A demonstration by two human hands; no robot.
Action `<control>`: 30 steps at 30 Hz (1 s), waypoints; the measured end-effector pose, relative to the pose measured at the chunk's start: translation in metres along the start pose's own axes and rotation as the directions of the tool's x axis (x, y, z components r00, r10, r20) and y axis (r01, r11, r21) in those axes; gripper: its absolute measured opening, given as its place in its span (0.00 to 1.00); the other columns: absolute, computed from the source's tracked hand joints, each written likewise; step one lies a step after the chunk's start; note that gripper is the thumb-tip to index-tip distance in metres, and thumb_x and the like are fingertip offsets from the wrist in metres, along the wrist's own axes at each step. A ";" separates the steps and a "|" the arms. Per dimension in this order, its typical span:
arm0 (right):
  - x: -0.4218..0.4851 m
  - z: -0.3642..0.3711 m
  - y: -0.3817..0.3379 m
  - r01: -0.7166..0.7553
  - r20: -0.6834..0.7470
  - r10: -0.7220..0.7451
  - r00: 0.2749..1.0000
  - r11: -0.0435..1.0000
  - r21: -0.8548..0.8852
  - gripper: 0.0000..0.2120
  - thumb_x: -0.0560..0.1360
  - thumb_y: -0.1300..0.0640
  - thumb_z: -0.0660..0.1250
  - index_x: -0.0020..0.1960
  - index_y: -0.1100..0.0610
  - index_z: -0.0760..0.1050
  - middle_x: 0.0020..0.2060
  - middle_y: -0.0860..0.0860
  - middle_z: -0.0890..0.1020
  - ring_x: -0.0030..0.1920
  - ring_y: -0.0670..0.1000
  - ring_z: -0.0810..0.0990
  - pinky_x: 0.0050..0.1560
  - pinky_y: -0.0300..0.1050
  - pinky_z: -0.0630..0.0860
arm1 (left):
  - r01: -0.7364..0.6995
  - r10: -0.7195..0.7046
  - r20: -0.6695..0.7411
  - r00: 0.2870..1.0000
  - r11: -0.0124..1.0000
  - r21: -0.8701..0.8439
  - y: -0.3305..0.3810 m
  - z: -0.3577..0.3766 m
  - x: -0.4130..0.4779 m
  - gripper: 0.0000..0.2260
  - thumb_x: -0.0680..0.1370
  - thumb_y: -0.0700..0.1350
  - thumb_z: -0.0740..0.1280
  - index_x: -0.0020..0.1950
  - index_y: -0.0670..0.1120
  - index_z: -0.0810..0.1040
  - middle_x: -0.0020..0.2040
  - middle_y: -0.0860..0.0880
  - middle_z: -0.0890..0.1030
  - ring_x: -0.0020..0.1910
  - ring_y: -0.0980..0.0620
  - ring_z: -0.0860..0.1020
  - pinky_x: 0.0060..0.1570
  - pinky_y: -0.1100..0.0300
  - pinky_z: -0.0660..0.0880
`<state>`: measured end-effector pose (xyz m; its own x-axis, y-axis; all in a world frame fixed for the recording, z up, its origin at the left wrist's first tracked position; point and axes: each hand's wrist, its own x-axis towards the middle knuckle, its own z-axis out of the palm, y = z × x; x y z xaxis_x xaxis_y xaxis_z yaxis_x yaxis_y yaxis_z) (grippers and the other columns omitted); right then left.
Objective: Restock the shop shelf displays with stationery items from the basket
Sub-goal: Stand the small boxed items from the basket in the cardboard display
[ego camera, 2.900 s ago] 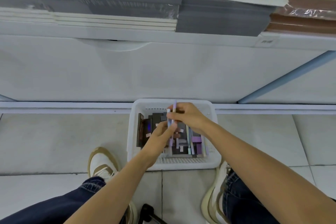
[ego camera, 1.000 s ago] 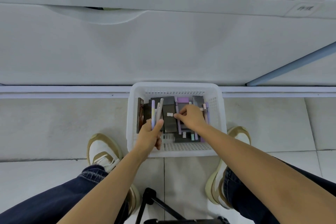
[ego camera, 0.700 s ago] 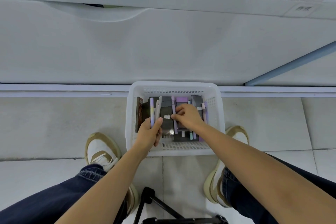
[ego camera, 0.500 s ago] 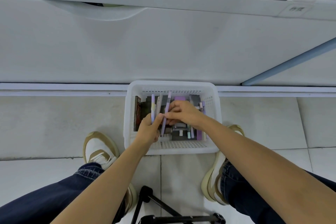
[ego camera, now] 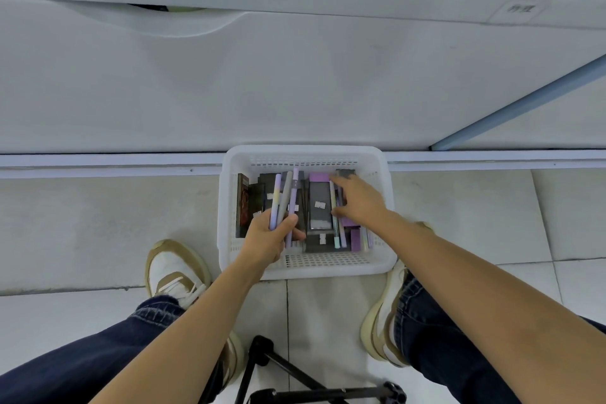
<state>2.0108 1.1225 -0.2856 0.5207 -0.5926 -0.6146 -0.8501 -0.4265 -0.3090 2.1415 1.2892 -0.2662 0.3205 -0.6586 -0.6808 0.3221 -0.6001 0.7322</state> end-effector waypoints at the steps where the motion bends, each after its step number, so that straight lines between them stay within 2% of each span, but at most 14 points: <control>1: 0.001 0.004 0.001 -0.001 -0.017 0.000 1.000 1.000 -0.025 0.36 0.70 0.53 0.75 0.74 0.49 0.63 0.58 0.54 0.73 0.58 0.56 0.75 0.54 0.50 0.74 | 0.000 0.000 0.002 1.000 1.000 -0.005 -0.001 0.000 0.000 0.05 0.80 0.48 0.65 0.51 0.47 0.75 0.37 0.44 0.83 0.20 0.59 0.69 0.21 0.66 0.68; 3: 0.001 0.009 0.003 0.000 -0.063 -0.001 0.998 1.000 -0.014 0.37 0.68 0.53 0.77 0.72 0.49 0.63 0.62 0.54 0.71 0.61 0.56 0.73 0.54 0.50 0.74 | -0.004 0.004 0.005 1.000 1.000 -0.020 -0.002 0.000 0.001 0.04 0.79 0.47 0.66 0.50 0.48 0.75 0.36 0.45 0.83 0.19 0.59 0.70 0.21 0.67 0.68; 7: -0.002 0.012 0.005 0.036 -0.100 -0.027 0.995 0.995 0.089 0.33 0.64 0.55 0.79 0.64 0.52 0.67 0.62 0.52 0.69 0.59 0.54 0.72 0.53 0.49 0.74 | -0.001 0.001 -0.005 1.000 1.000 -0.020 -0.002 0.000 0.001 0.04 0.80 0.46 0.65 0.51 0.47 0.75 0.34 0.45 0.82 0.20 0.59 0.71 0.21 0.68 0.68; 10: -0.006 0.001 0.002 0.129 -0.133 -0.096 0.986 0.955 0.269 0.23 0.69 0.58 0.76 0.58 0.54 0.69 0.54 0.51 0.74 0.51 0.52 0.76 0.53 0.47 0.76 | 0.007 -0.008 -0.019 1.000 1.000 -0.012 -0.002 -0.001 -0.001 0.06 0.81 0.46 0.63 0.52 0.44 0.75 0.33 0.45 0.79 0.20 0.59 0.71 0.21 0.68 0.67; 13: -0.014 -0.021 -0.006 0.143 -0.145 -0.081 0.986 0.854 0.499 0.12 0.75 0.61 0.71 0.54 0.57 0.70 0.42 0.57 0.82 0.43 0.56 0.82 0.47 0.47 0.79 | -0.003 0.003 -0.022 1.000 1.000 0.014 0.005 -0.003 -0.005 0.07 0.81 0.46 0.62 0.52 0.43 0.75 0.30 0.46 0.77 0.20 0.59 0.69 0.21 0.67 0.67; 15: -0.021 -0.040 -0.015 0.143 -0.139 -0.070 0.988 0.759 0.636 0.11 0.75 0.64 0.69 0.53 0.58 0.69 0.41 0.63 0.83 0.40 0.58 0.82 0.47 0.50 0.80 | -0.033 0.034 -0.012 0.999 0.999 0.028 0.014 -0.005 -0.010 0.07 0.82 0.46 0.62 0.52 0.43 0.75 0.30 0.47 0.76 0.20 0.58 0.68 0.21 0.66 0.67; 19: -0.045 -0.086 -0.036 0.193 -0.146 -0.131 0.981 0.506 0.840 0.12 0.74 0.68 0.69 0.52 0.61 0.68 0.42 0.64 0.82 0.35 0.51 0.84 0.39 0.42 0.81 | -0.139 0.141 -0.046 0.989 0.989 0.046 0.042 -0.006 -0.027 0.09 0.81 0.47 0.63 0.43 0.44 0.73 0.27 0.50 0.73 0.20 0.59 0.68 0.21 0.66 0.67; 22: -0.066 -0.119 -0.050 0.236 -0.179 -0.180 0.967 0.381 0.894 0.12 0.73 0.70 0.70 0.49 0.61 0.69 0.43 0.64 0.81 0.38 0.55 0.83 0.42 0.44 0.83 | -0.228 0.233 -0.093 0.968 0.972 0.061 0.066 -0.005 -0.045 0.11 0.81 0.47 0.64 0.41 0.45 0.72 0.26 0.50 0.72 0.20 0.59 0.67 0.21 0.66 0.66; 24: -0.083 -0.137 -0.058 0.259 -0.194 -0.208 0.959 0.358 0.897 0.12 0.72 0.71 0.70 0.47 0.60 0.69 0.43 0.64 0.81 0.40 0.57 0.83 0.44 0.45 0.83 | -0.258 0.258 -0.110 0.960 0.966 0.016 0.079 -0.005 -0.059 0.10 0.81 0.47 0.64 0.41 0.44 0.72 0.25 0.51 0.72 0.21 0.57 0.66 0.22 0.65 0.64; 27: -0.107 -0.157 -0.069 0.310 -0.238 -0.237 0.942 0.339 0.888 0.12 0.71 0.71 0.71 0.45 0.60 0.70 0.44 0.64 0.82 0.42 0.59 0.83 0.44 0.46 0.83 | -0.282 0.272 -0.124 0.954 0.957 -0.071 0.097 -0.006 -0.081 0.14 0.81 0.48 0.64 0.37 0.45 0.70 0.22 0.53 0.70 0.20 0.55 0.62 0.21 0.65 0.60; 30: -0.131 -0.180 -0.079 0.370 -0.293 -0.269 0.917 0.307 0.877 0.12 0.71 0.71 0.71 0.43 0.60 0.70 0.43 0.64 0.82 0.45 0.60 0.83 0.45 0.47 0.83 | -0.383 0.361 -0.168 0.917 0.916 -0.122 0.118 -0.008 -0.105 0.14 0.80 0.48 0.65 0.37 0.44 0.71 0.23 0.53 0.70 0.19 0.56 0.62 0.19 0.65 0.60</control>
<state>2.0243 1.1107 -0.0504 0.7299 -0.6289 -0.2679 -0.1373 0.2491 -0.9587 2.1528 1.2910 -0.1088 0.5601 -0.7445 -0.3633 0.2808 -0.2420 0.9288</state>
